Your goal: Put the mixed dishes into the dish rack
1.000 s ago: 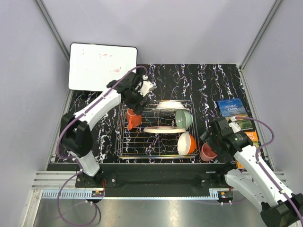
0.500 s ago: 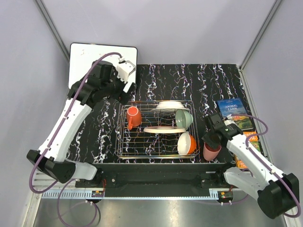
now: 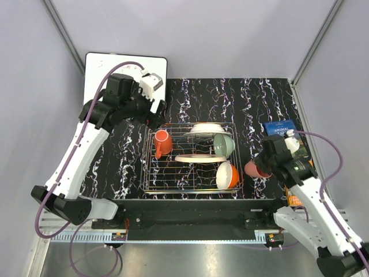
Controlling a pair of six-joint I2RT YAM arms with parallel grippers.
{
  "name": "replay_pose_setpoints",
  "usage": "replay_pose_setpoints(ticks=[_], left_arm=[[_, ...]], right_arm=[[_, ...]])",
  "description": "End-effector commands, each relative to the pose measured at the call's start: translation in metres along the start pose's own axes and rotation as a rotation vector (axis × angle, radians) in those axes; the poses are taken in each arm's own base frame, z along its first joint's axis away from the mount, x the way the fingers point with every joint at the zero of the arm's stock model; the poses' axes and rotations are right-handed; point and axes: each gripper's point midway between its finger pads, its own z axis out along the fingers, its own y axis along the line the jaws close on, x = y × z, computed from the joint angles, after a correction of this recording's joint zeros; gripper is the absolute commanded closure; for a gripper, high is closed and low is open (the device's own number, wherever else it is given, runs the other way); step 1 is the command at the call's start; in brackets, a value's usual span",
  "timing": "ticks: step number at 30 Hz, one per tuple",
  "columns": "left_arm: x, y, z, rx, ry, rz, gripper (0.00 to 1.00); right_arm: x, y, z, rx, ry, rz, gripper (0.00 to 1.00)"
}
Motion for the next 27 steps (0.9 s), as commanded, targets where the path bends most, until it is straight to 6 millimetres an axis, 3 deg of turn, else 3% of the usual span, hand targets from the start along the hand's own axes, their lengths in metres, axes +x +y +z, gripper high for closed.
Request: replay_pose_setpoints(ticks=[1, 7, 8, 9, 11, 12, 13, 14, 16, 18, 19, 20, 21, 27], left_arm=[[-0.033, -0.022, -0.024, 0.093, -0.153, -0.004, 0.01], [-0.060, -0.040, -0.044, 0.261, -0.270, -0.082, 0.01], [-0.063, -0.042, -0.042, 0.302, -0.270, -0.097, 0.01], [-0.067, -0.046, -0.043, 0.354, -0.271, -0.172, 0.01], [-0.074, -0.056, -0.038, 0.500, -0.248, -0.278, 0.01], [-0.076, -0.069, -0.044, 0.615, -0.236, -0.293, 0.01], [-0.078, -0.071, -0.039, 0.667, -0.219, -0.319, 0.01], [-0.085, -0.078, -0.045, 0.745, -0.221, -0.331, 0.01], [-0.090, -0.083, -0.045, 0.836, -0.189, -0.397, 0.01], [-0.097, -0.087, -0.049, 0.913, -0.199, -0.379, 0.01], [-0.099, -0.085, -0.046, 0.919, -0.198, -0.389, 0.01], [-0.101, -0.085, -0.048, 0.925, -0.205, -0.384, 0.01], [-0.099, -0.082, -0.046, 0.925, -0.202, -0.393, 0.01], [-0.099, -0.085, -0.051, 0.986, -0.219, -0.426, 0.01]], right_arm=[[-0.055, 0.035, -0.054, -0.197, -0.195, -0.027, 1.00], [-0.089, 0.092, -0.134, -0.601, -0.330, -0.001, 1.00], [-0.080, 0.102, -0.145, -0.708, -0.299, -0.011, 1.00], [-0.086, 0.124, -0.168, -0.856, -0.323, 0.019, 1.00], [-0.078, 0.155, -0.205, -1.140, -0.292, 0.026, 1.00], [-0.073, 0.164, -0.217, -1.236, -0.278, 0.017, 1.00], [-0.058, 0.172, -0.214, -1.300, -0.210, -0.014, 1.00], [-0.063, 0.184, -0.244, -1.454, -0.215, 0.010, 1.00], [-0.050, 0.201, -0.265, -1.653, -0.112, -0.015, 1.00], [-0.043, 0.211, -0.274, -1.756, -0.030, -0.033, 1.00], [-0.036, 0.221, -0.265, -1.770, 0.044, -0.055, 1.00], [-0.038, 0.221, -0.283, -1.859, 0.057, -0.053, 1.00], [-0.035, 0.223, -0.286, -1.883, 0.083, -0.070, 1.00], [-0.040, 0.244, -0.277, -1.841, 0.097, -0.104, 1.00]])
